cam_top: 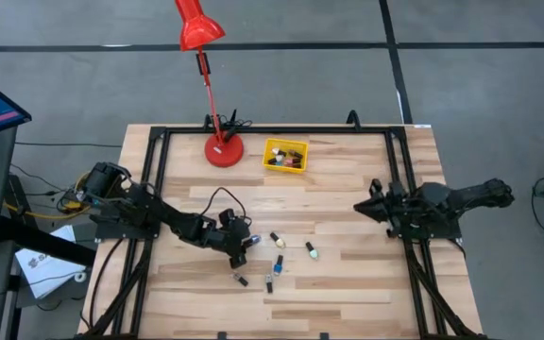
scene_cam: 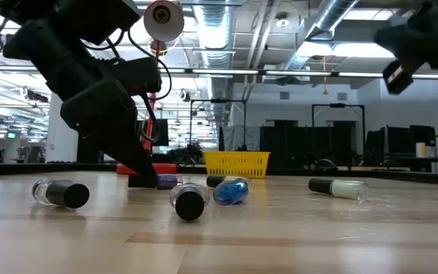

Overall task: Pick & Place Nail Polish
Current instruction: Put the purple nail polish bottle into the yellow bin

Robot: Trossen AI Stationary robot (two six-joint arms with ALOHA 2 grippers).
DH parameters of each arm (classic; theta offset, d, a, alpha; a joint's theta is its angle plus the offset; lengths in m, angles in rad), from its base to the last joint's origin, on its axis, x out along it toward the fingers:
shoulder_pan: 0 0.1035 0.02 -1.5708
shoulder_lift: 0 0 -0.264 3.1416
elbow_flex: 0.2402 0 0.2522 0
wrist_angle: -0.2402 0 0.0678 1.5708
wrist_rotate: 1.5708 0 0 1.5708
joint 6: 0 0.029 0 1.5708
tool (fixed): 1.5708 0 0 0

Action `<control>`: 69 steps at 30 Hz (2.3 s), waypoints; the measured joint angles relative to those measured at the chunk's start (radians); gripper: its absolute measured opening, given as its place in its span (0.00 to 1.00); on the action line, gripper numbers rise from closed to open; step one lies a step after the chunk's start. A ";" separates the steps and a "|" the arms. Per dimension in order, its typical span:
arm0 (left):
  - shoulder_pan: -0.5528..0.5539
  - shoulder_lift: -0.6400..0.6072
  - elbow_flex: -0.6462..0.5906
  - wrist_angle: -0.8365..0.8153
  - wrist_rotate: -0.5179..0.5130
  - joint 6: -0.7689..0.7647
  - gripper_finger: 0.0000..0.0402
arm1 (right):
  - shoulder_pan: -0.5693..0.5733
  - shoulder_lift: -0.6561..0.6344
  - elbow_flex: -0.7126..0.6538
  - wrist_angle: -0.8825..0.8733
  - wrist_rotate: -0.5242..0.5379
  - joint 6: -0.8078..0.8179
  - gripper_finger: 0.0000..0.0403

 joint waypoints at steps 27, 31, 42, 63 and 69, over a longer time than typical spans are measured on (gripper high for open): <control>-0.017 0.000 -0.054 0.023 0.000 -0.015 0.41 | 0.000 0.014 -0.043 -0.009 -0.007 0.011 0.00; -0.011 0.000 -0.055 0.026 0.005 0.014 0.36 | 0.000 0.014 -0.043 -0.009 -0.007 0.011 0.00; -0.011 -0.002 -0.068 0.039 0.004 0.015 0.13 | 0.000 0.015 -0.043 -0.021 -0.007 0.003 0.00; 0.021 -0.036 -0.077 0.054 0.052 0.008 0.12 | 0.000 0.015 -0.044 -0.021 -0.007 0.003 0.00; 0.094 -0.119 -0.073 0.065 0.046 0.057 0.12 | 0.000 0.015 -0.044 -0.022 -0.008 0.003 0.00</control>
